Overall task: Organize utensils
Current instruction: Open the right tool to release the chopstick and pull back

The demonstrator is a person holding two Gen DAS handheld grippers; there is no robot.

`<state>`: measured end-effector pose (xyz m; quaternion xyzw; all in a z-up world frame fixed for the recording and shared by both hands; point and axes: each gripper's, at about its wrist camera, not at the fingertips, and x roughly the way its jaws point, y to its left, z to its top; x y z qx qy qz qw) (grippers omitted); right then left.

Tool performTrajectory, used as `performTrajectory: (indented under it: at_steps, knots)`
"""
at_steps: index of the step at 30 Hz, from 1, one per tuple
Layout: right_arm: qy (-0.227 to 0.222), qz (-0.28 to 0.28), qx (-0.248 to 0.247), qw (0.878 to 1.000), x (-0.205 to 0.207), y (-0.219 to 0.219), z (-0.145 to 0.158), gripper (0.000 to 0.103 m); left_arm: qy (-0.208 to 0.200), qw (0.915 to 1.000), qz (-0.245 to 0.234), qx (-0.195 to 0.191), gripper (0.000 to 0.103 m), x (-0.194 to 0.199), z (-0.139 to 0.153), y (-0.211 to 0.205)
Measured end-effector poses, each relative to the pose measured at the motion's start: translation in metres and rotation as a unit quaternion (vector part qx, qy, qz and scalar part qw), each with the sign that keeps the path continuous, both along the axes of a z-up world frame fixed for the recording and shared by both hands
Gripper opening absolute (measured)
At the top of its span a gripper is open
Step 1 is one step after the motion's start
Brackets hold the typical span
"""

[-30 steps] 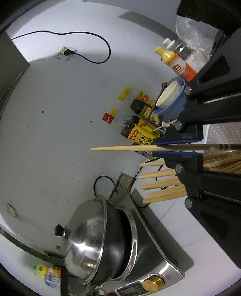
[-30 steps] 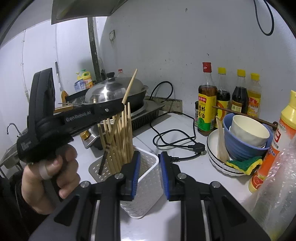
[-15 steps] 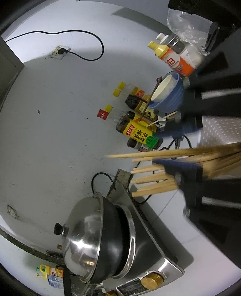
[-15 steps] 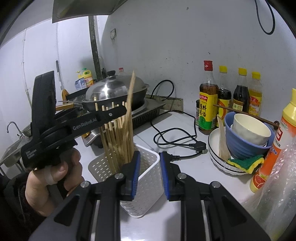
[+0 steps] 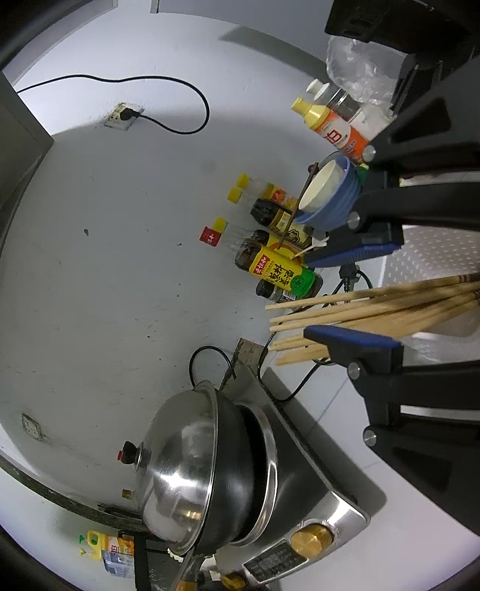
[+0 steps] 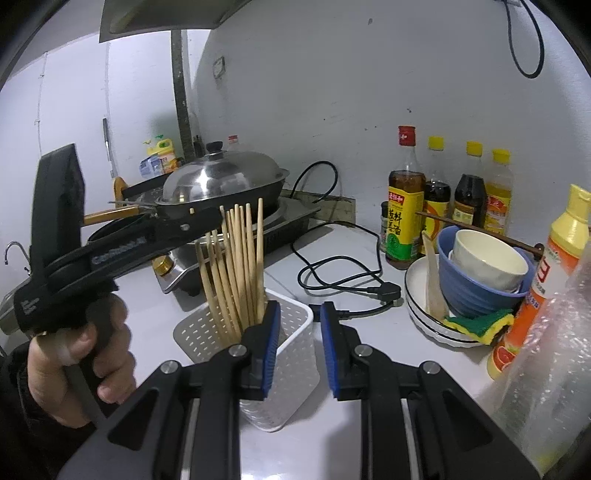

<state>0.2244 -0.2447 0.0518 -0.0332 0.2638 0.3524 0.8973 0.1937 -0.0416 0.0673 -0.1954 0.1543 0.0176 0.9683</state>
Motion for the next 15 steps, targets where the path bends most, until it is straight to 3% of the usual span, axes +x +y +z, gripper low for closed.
performTrajectory:
  at_steps: [15]
  knots:
    - [0.002, -0.021, -0.019, 1.0, -0.031, 0.0, 0.002, 0.021, 0.038, 0.9992, -0.013, -0.004, 0.032, -0.036, -0.008, 0.014]
